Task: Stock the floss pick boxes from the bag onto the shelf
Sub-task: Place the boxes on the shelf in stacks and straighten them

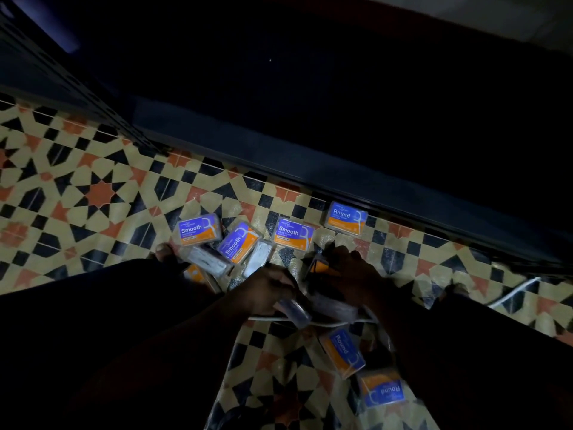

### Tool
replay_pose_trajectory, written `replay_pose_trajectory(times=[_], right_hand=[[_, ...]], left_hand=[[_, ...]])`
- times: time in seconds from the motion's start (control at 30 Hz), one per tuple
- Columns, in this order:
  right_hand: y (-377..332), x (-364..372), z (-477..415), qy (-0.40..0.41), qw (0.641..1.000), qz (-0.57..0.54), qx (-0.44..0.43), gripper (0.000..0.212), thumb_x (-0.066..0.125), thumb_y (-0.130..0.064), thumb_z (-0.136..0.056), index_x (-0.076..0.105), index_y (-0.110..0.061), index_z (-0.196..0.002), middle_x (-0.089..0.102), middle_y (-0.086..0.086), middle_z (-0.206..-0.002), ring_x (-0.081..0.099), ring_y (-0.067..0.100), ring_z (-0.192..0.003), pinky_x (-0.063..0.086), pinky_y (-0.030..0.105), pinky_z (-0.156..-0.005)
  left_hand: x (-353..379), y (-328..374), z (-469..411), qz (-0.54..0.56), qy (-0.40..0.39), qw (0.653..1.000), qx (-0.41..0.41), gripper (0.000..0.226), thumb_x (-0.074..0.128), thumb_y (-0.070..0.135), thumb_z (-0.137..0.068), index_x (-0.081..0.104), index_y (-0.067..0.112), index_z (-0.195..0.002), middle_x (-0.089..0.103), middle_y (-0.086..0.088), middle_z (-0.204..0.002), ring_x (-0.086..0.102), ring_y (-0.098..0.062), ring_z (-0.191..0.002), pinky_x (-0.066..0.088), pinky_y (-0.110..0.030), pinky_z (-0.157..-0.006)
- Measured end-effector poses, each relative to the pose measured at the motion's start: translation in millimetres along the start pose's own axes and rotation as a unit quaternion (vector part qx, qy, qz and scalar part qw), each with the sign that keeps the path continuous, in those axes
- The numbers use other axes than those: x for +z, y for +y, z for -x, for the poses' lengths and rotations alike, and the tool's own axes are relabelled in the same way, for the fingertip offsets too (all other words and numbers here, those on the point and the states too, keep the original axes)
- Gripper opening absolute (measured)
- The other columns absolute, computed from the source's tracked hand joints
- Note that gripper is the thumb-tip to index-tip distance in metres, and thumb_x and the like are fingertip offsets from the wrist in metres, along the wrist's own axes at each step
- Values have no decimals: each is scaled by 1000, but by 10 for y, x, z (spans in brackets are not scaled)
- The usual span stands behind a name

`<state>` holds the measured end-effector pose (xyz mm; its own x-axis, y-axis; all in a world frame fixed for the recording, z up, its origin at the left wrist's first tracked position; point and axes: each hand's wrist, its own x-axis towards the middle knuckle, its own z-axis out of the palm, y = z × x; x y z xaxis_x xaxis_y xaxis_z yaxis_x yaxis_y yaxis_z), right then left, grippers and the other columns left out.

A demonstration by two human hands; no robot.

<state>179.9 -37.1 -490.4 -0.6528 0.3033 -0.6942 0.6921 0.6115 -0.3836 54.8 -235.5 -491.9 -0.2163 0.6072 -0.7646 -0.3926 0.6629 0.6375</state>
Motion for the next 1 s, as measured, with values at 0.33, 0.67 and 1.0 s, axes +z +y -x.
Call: replay_pose_trajectory(times=[0.33,0.67,1.0], right_hand=[[-29,-290,251,39,953,-296,50,39,75,-6,-75,52,-27,-98,68,1,-87,63,22,-70,49,33,-55],[-394,-825,995,63,908,-414,3,36,67,19,-76,54,-10,-94,65,14,-76,62,17,-63,50,20,-51],[-873,-1375,1995,138,890,-428,-77,55,73,2,-77,50,-21,-122,66,5,-106,67,18,-78,52,32,-58]], left_hand=[[-79,297,178,24,32,998,-58,49,71,5,-65,65,11,-113,64,-12,-91,58,-24,-76,43,-25,-61],[-167,954,812,-72,55,996,9,50,81,17,-67,63,15,-114,70,-9,-112,68,-31,-99,49,-34,-70],[-188,1565,1671,-53,64,991,108,39,64,4,-86,65,25,-118,71,-8,-113,67,-30,-104,58,-40,-71]])
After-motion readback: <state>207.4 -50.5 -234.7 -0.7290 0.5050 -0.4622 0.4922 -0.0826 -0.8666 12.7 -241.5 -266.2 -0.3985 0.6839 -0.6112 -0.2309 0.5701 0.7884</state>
